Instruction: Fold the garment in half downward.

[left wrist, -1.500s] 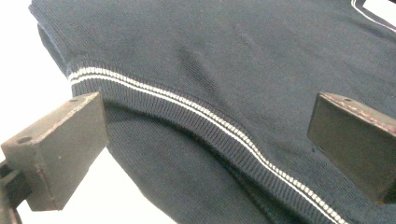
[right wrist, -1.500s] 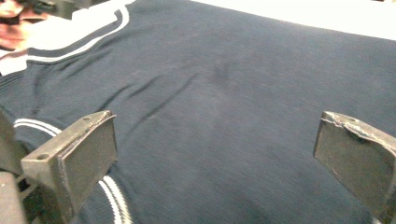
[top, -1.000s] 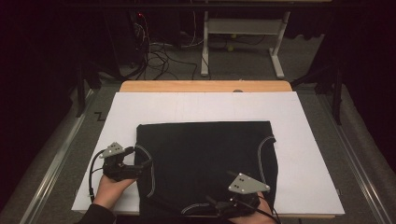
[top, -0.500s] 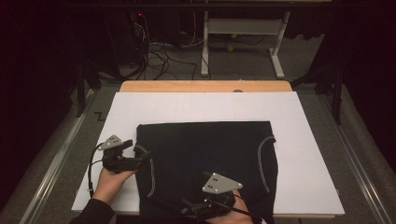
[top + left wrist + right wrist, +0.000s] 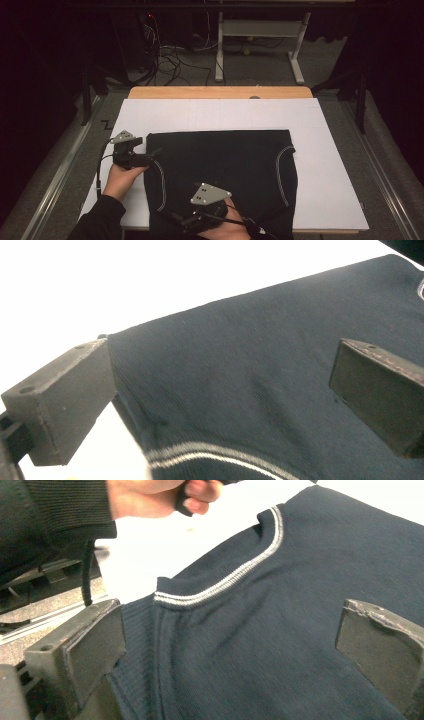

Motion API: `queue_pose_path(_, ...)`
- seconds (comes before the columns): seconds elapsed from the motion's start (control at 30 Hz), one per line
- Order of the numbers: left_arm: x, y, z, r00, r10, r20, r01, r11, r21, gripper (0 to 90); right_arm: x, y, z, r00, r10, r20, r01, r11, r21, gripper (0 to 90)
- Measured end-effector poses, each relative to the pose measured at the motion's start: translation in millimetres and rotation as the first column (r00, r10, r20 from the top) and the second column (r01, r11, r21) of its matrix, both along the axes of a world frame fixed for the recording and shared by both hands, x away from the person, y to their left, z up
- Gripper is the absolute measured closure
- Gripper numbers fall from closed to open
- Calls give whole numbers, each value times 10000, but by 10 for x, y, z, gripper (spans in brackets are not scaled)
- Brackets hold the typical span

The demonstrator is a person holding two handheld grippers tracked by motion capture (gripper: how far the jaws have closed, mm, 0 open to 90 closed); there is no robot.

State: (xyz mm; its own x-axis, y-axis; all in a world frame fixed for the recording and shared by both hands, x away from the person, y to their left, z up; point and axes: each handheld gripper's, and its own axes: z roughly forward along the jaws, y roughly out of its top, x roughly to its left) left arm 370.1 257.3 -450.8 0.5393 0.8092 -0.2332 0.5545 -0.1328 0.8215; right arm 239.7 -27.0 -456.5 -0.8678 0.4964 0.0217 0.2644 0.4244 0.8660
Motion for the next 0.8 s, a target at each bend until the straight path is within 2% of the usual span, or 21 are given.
queue_pose_path(0.17,86,31,97,10000,67,51,-68,10000,32,0,16,131,18,9998,188,29,-187,9998,-107,3)
queue_pose_path(0.33,145,52,169,9999,109,-34,-109,9998,-148,0,-9,261,51,9992,395,-57,-395,9992,-45,3)
queue_pose_path(0.43,191,63,182,9997,233,-45,-233,9997,55,0,-15,325,44,9984,552,-91,-554,9983,-163,4)
queue_pose_path(0.63,294,163,100,9973,567,-468,-559,9983,171,0,-30,435,-29,9967,757,-288,-767,9965,-343,6)
queue_pose_path(0.8,424,174,-55,9942,434,-988,-410,9988,265,0,-51,492,-88,9953,883,-387,-907,9939,-628,3)
